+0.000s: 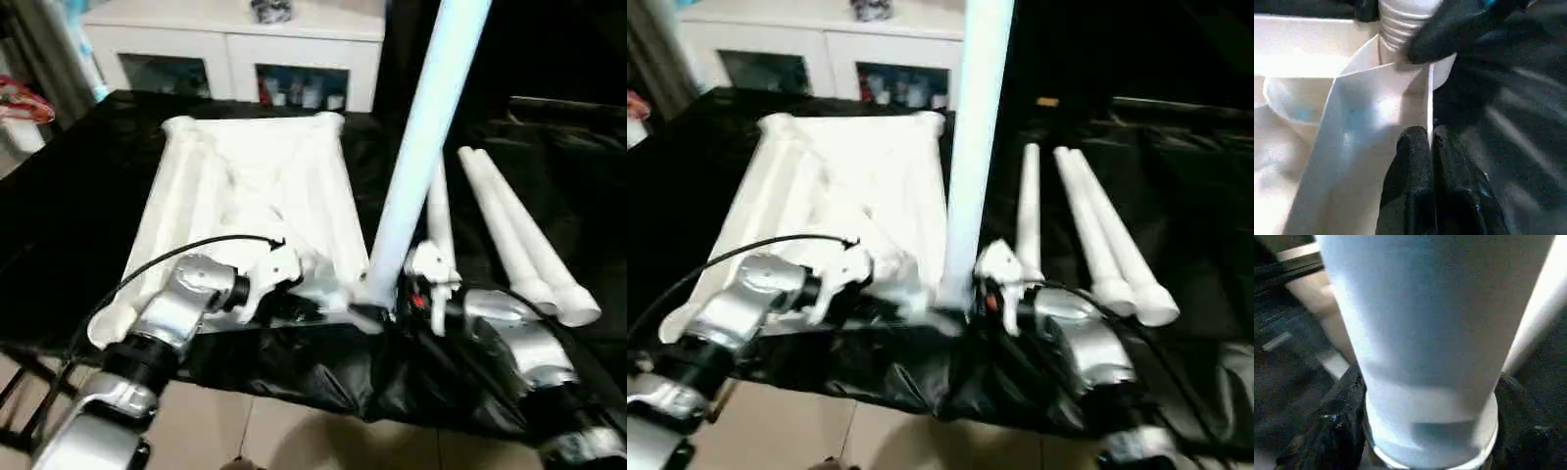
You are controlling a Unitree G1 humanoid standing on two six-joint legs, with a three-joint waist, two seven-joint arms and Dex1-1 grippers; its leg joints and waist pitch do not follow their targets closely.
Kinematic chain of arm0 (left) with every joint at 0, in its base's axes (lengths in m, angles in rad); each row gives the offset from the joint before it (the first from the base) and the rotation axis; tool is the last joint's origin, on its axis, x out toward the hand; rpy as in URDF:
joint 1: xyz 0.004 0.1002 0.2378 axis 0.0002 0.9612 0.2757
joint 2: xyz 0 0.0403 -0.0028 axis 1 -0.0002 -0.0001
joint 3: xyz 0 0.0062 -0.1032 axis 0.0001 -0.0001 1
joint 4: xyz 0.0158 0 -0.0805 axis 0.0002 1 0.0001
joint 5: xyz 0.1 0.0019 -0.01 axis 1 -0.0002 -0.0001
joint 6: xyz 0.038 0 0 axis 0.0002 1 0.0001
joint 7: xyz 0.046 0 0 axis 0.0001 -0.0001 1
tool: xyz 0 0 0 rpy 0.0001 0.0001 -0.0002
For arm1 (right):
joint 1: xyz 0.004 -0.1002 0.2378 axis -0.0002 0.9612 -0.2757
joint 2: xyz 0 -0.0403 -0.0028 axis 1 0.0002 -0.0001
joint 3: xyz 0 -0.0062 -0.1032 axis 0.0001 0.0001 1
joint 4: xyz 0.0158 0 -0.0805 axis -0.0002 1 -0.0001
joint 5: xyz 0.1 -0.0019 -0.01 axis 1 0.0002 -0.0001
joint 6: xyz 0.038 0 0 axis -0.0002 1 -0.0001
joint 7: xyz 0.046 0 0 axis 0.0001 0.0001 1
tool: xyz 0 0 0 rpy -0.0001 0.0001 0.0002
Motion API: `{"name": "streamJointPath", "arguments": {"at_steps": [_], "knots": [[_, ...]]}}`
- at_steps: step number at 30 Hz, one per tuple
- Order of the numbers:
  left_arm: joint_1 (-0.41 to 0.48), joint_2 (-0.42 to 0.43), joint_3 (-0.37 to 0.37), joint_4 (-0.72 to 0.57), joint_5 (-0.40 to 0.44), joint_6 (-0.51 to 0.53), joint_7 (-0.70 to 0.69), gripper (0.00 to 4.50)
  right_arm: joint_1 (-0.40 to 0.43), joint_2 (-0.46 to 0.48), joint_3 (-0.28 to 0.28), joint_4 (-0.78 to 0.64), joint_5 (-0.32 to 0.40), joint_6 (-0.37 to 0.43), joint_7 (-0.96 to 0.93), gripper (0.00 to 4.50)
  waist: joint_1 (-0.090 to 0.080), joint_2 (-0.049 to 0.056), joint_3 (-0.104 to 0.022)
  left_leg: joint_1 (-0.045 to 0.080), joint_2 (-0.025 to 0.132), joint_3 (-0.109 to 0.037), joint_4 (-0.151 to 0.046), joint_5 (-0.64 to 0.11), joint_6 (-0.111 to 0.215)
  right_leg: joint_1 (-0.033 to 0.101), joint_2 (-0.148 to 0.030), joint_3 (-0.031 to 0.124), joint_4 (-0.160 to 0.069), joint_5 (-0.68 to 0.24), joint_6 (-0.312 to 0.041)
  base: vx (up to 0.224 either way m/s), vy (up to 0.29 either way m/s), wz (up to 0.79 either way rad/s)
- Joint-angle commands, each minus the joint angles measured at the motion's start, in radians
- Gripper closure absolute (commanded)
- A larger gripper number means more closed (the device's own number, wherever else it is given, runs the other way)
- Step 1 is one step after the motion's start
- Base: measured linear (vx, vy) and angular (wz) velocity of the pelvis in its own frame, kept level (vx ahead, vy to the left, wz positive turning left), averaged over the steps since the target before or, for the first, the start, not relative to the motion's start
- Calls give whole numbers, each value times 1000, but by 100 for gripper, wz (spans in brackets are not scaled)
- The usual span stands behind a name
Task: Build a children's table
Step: Rotate leg to tighten
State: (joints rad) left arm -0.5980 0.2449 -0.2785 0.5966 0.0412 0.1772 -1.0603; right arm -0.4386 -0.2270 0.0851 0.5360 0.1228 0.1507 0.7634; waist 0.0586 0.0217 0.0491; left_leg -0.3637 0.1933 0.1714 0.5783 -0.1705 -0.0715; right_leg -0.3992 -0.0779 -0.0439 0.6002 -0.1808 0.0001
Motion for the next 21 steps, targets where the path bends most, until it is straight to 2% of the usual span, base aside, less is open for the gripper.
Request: {"name": "streamJointPath", "arguments": {"at_steps": [1, 2, 4, 5, 6, 8, 9, 10, 11, 14, 16, 18, 20, 21], "knots": [[-47, -88, -9, -26, -27, -15, 69, 450, -3, 68, 38, 101, -41, 28, -125, 168, -6, -3, -50, 10, 23, -11, -78, -365, -22, 33, -57, 30, -94, -427, -174, 0, 0, 0], [-54, -111, -3, -17, -21, -9, 112, 450, -21, 93, 17, 135, -38, 28, -192, 168, -6, -4, -51, 11, 22, -13, -76, -369, -18, 36, -58, 28, -96, -440, -168, 0, 0, 0], [-63, -154, 2, -5, -11, -1, 181, 450, -58, 144, -20, 193, -35, 36, -315, 168, -8, -3, -51, 12, 21, -11, -75, -363, -8, 31, -59, 31, -101, -463, -157, 0, 0, 0], [-63, -156, 2, -5, -10, -1, 183, 450, -59, 145, -21, 195, -35, 36, -318, 168, -10, -3, -52, 10, 20, -10, -75, -357, -6, 31, -58, 31, -101, -463, -156, 0, 0, 0], [-61, -182, -2, -3, -2, -3, 201, 450, -71, 170, -23, 215, -49, 4, -350, 168, -11, -7, -55, 6, 20, -10, -76, -334, -1, 35, -57, 29, -99, -447, -152, 0, 0, 0], [-57, -191, -10, -4, 3, -10, 192, 450, -77, 186, -44, 220, -33, -13, -351, 168, -8, -3, -57, 9, 22, -7, -73, -323, 8, 32, -56, 32, -98, -403, -162, 0, 0, 0], [-56, -193, -12, -4, 4, -12, 189, 450, -80, 190, -54, 223, -24, -13, -350, 168, -8, -3, -58, 5, 22, -8, -74, -315, 12, 35, -55, 32, -95, -379, -168, 0, 0, 0], [-54, -192, -17, -7, 4, -15, 181, 450, -84, 193, -66, 224, -10, -16, -337, 113, -8, -3, -60, 1, 23, -8, -75, -298, 18, 38, -53, 31, -89, -329, -178, 0, 0, 0], [-53, -191, -19, -7, 4, -15, 180, 450, -85, 193, -68, 224, -7, -17, -333, 113, -8, -2, -60, 0, 23, -7, -74, -292, 25, 40, -52, 31, -87, -303, -187, 0, 0, 0], [-38, -170, -34, -25, -4, -29, 132, 450, -81, 172, -50, 198, -7, -29, -270, 78, -4, 2, -62, 1, 24, -4, -70, -268, 39, 41, -55, 32, -84, -257, -206, 0, 0, 0], [-19, -141, -46, -48, -8, -39, 73, 450, -69, 139, -15, 169, -20, -50, -193, 78, 0, 1, -67, 0, 25, -3, -66, -235, 48, 45, -54, 32, -75, -186, -222, 0, 0, 0], [-11, -127, -50, -61, -11, -39, 48, 450, -61, 124, -4, 153, -20, -55, -151, 78, 2, 2, -69, -3, 26, -2, -64, -199, 63, 49, -52, 31, -66, -106, -241, 0, 0, 0], [-5, -115, -53, -70, -15, -38, 27, 450, -53, 110, 5, 138, -21, -57, -116, 78, 1, 1, -68, -3, 25, -1, -63, -201, 73, 50, -53, 30, -66, -98, -252, 0, 0, 0], [5, -82, -61, -84, -20, -42, -24, 450, -27, 68, 36, 90, -19, -54, -14, 78, 3, -3, -66, -3, 25, -1, -64, -212, 75, 53, -53, 29, -69, -123, -250, 0, 0, 0]]}}
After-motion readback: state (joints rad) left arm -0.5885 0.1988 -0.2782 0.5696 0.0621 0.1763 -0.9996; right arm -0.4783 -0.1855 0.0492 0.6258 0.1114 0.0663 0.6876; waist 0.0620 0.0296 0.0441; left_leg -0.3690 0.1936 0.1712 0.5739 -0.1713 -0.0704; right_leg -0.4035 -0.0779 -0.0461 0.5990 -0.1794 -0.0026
